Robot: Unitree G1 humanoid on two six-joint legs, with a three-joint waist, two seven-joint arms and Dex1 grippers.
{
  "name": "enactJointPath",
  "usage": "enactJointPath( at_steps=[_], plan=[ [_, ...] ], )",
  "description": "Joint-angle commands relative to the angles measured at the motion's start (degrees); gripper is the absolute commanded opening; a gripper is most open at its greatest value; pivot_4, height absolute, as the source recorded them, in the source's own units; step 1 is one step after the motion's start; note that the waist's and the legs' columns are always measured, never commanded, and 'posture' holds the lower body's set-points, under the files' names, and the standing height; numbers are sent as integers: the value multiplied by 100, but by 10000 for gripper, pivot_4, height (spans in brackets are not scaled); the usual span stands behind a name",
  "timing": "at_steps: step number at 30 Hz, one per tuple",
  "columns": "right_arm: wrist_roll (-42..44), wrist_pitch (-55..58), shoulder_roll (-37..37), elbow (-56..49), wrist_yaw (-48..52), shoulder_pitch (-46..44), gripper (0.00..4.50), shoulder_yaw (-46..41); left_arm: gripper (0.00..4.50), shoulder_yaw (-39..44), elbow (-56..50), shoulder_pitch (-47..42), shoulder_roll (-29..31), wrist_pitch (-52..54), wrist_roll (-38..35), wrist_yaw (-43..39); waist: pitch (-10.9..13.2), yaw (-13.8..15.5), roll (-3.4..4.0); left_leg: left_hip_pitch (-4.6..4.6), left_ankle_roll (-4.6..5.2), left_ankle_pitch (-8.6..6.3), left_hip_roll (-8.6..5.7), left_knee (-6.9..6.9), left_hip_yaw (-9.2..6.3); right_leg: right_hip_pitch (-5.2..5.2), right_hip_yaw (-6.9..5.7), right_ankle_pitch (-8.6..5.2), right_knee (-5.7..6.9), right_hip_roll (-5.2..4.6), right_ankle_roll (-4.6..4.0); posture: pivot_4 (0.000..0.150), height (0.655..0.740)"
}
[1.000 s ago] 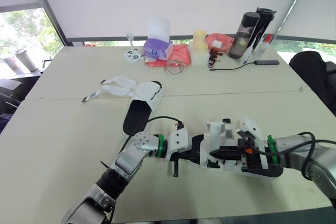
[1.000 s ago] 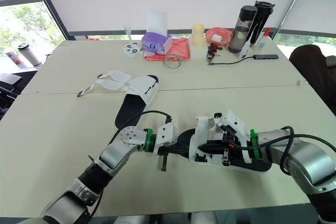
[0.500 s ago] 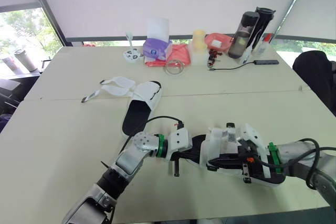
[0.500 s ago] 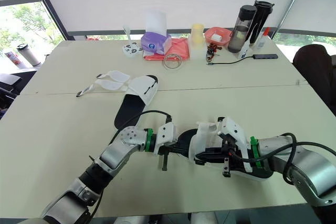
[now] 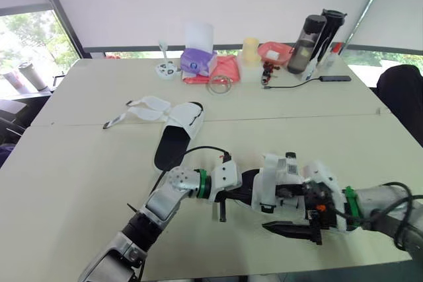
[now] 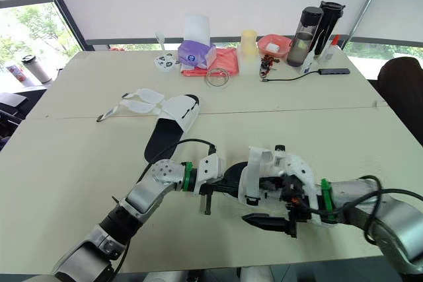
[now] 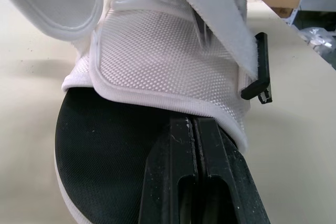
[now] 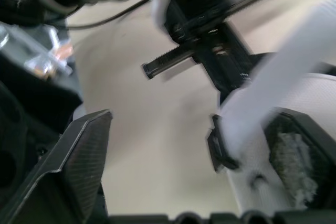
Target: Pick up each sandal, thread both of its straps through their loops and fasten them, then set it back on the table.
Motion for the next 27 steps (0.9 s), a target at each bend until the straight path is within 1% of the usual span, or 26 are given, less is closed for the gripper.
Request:
enactJointPath(
  at_steps=[1, 3, 5, 6, 8, 10, 16, 21, 27],
  plan=[
    [670, 481, -104, -384, -195, 309, 44814, -768, 0, -23, 166, 96, 59, 116, 43, -72, 0, -6, 0, 0, 0, 0, 0, -1, 0, 0, 0, 0, 0, 0, 0, 1500, 7400],
    [1049, 688, -91, -464, -314, 448, 44814, -1072, 0, -13, 201, 84, 44, 113, 31, -98, 0, -6, 1, 0, 0, 0, 2, -4, 0, -3, 0, -1, 1, 1, 0, 1500, 7400],
    [1723, 989, -72, -472, -487, 621, 44814, -1464, 0, 5, 246, 65, 4, 132, -7, -142, 0, -2, 1, 0, 0, 0, 2, -5, 0, -3, 0, -1, 0, 1, 0, 1500, 7400],
    [2026, 1136, -87, -561, -502, 855, 44814, -1663, 0, 28, 276, 40, -36, 168, -61, -186, 0, -1, 1, 0, 1, 0, 2, -4, 0, -2, 0, -1, 1, 0, 0, 1500, 7400],
    [2173, 1272, -61, -933, -566, 1405, 44814, -1730, 0, 70, 311, -14, -120, 273, -192, -272, 0, 24, 0, -1, 1, 0, 2, -6, 0, -2, 0, -1, -1, -2, 0, 1500, 7400],
    [1974, 1178, 51, -1188, -736, 1718, 44814, -1514, 0, 77, 313, -40, -159, 351, -241, -332, 0, 10, 0, -1, 2, 0, 2, -9, 0, -4, -1, -4, -1, -1, 3, 1500, 7400],
    [1535, 828, 636, -1207, -1321, 2091, 44814, -920, 0, 13, 118, 13, -95, 700, -314, -522, 0, -13, -2, 0, 2, -1, 1, -3, 1, 1, 0, -3, -2, -5, 4, 1500, 7400],
    [1232, 508, 1096, -957, -1760, 1916, 44814, -604, 0, 6, 3, 24, -56, 885, -350, -592, 0, -12, 0, -1, 2, -1, 1, -8, 1, -5, 0, -4, -2, -3, 4, 1500, 7400],
    [1279, 376, 1409, -891, -2089, 1634, 44814, -334, 0, 23, -14, 13, -56, 923, -339, -595, -1, -14, 0, -2, 2, -1, 1, -10, 2, -7, 0, -5, -2, -2, 4, 1500, 7400]
  ],
)
